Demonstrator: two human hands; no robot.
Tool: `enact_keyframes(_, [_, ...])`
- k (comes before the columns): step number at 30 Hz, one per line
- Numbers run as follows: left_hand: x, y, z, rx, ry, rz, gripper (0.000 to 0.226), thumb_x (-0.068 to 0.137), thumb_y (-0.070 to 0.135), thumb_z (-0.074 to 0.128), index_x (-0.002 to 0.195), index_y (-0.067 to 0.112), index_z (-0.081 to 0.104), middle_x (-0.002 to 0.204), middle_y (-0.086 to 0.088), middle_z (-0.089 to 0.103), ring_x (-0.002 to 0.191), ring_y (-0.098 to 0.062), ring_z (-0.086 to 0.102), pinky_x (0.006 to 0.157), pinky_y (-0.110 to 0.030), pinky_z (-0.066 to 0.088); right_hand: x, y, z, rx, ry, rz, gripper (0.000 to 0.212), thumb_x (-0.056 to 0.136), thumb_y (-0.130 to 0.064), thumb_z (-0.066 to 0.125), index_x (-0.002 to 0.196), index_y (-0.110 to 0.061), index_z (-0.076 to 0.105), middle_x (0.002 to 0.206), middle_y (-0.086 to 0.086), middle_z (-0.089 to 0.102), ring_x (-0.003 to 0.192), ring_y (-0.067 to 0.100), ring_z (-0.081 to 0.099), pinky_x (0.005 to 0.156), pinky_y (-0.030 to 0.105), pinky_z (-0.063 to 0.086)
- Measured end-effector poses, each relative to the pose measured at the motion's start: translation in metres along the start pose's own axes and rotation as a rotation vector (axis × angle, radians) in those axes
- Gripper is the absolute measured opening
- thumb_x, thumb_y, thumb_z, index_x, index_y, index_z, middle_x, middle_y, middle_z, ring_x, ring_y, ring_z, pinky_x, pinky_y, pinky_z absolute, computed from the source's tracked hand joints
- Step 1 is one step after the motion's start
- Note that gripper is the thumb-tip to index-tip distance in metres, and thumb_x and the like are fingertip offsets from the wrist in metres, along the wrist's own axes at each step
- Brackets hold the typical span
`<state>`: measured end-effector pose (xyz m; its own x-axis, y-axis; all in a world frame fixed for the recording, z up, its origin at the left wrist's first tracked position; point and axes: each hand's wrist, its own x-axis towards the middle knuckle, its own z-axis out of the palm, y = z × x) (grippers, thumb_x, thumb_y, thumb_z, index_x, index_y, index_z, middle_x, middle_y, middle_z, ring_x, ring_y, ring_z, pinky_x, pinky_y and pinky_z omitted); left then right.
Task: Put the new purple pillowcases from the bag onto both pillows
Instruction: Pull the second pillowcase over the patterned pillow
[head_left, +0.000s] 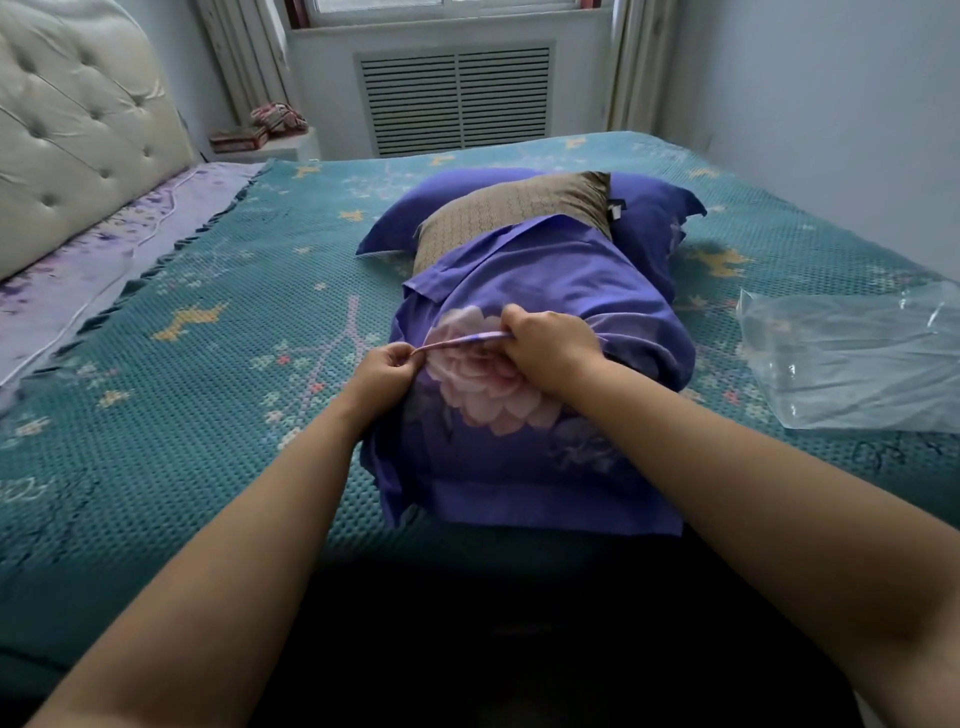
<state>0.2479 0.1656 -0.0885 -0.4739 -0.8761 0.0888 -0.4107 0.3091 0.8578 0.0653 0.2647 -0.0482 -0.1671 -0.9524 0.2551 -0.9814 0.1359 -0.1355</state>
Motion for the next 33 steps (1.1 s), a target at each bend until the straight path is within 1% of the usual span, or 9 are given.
enact_keyframes(5, [0.007,-0.023,-0.019,0.346,-0.305,0.025,0.028,0.083,0.034,0.069,0.069,0.015,0.055,0.07,0.002,0.048,0.065,-0.011,0.043,0.059,-0.028,0.033,-0.015,0.025,-0.006,0.15,-0.256,-0.02,0.051,0.081,-0.061,0.057,0.109,-0.018,0.052,0.107,0.006,0.054,0.102,0.027,0.052,0.085,0.038,0.043])
enact_keyframes(10, [-0.003,-0.036,-0.003,0.149,0.004,0.032,0.006,0.071,0.024,0.051,0.071,0.019,0.049,0.067,-0.001,0.052,0.067,-0.016,0.045,0.065,-0.033,0.036,-0.02,0.014,0.012,-0.008,0.067,-0.031,0.027,0.093,-0.034,0.048,0.111,-0.015,0.056,0.114,0.01,0.054,0.106,0.032,0.05,0.087,0.041,0.04])
enact_keyframes(15, [-0.017,-0.001,0.046,-0.194,0.003,-0.098,0.01,0.088,0.005,0.054,0.093,0.009,0.06,0.083,-0.005,0.06,0.077,-0.006,0.055,0.071,-0.021,0.046,0.009,0.04,0.003,-0.074,0.165,0.196,0.025,0.093,-0.031,0.046,0.108,-0.021,0.064,0.115,0.01,0.06,0.107,0.034,0.053,0.089,0.043,0.037])
enact_keyframes(19, [-0.039,0.041,0.097,-0.404,-0.073,-0.148,0.019,0.096,0.001,0.047,0.11,0.006,0.058,0.094,-0.003,0.055,0.081,0.0,0.051,0.066,-0.01,0.042,-0.001,0.055,0.001,-0.175,0.448,0.309,0.019,0.087,-0.025,0.056,0.096,-0.016,0.071,0.104,0.015,0.054,0.1,0.038,0.05,0.083,0.046,0.038])
enact_keyframes(23, [-0.053,0.042,0.132,-0.451,-0.086,-0.177,0.014,0.094,0.013,0.052,0.107,0.01,0.057,0.101,-0.002,0.059,0.097,-0.013,0.052,0.073,-0.018,0.043,-0.041,0.077,-0.001,0.088,0.307,0.527,0.037,0.092,-0.029,0.052,0.126,-0.016,0.047,0.123,0.019,0.05,0.101,0.042,0.057,0.074,0.044,0.043])
enact_keyframes(25, [-0.045,0.039,0.129,-0.367,0.028,-0.098,0.011,0.087,0.016,0.063,0.085,0.016,0.052,0.084,0.0,0.057,0.088,-0.014,0.05,0.068,-0.021,0.039,-0.072,0.073,0.001,0.298,0.403,0.645,0.043,0.09,-0.036,0.056,0.122,-0.012,0.04,0.123,0.017,0.054,0.103,0.041,0.057,0.073,0.042,0.042])
enact_keyframes(27, [-0.033,0.037,0.123,-0.308,0.177,-0.06,0.031,0.073,0.026,0.073,0.092,0.012,0.053,0.09,-0.006,0.056,0.09,-0.02,0.05,0.073,-0.024,0.04,-0.102,0.06,0.005,0.43,0.453,0.73,0.041,0.088,-0.044,0.058,0.107,-0.01,0.045,0.111,0.016,0.06,0.1,0.038,0.058,0.072,0.039,0.04])
enact_keyframes(31, [-0.021,0.031,0.111,-0.303,0.314,-0.166,0.099,0.056,0.035,0.086,0.133,-0.001,0.035,0.132,-0.019,0.042,0.121,-0.025,0.044,0.104,-0.03,0.036,-0.138,0.038,0.016,0.615,-0.177,0.808,0.065,0.088,-0.067,0.034,0.067,-0.01,0.059,0.065,0.011,0.069,0.063,0.03,0.065,0.059,0.03,0.048])
enact_keyframes(33, [-0.017,0.027,0.108,-0.328,0.249,-0.157,0.112,0.041,0.051,0.082,0.131,0.0,0.038,0.132,-0.014,0.05,0.12,-0.021,0.051,0.102,-0.035,0.042,-0.145,0.028,0.018,0.869,-0.46,0.842,0.074,0.088,-0.069,0.026,0.074,-0.006,0.063,0.053,0.008,0.065,0.044,0.02,0.059,0.043,0.02,0.043])
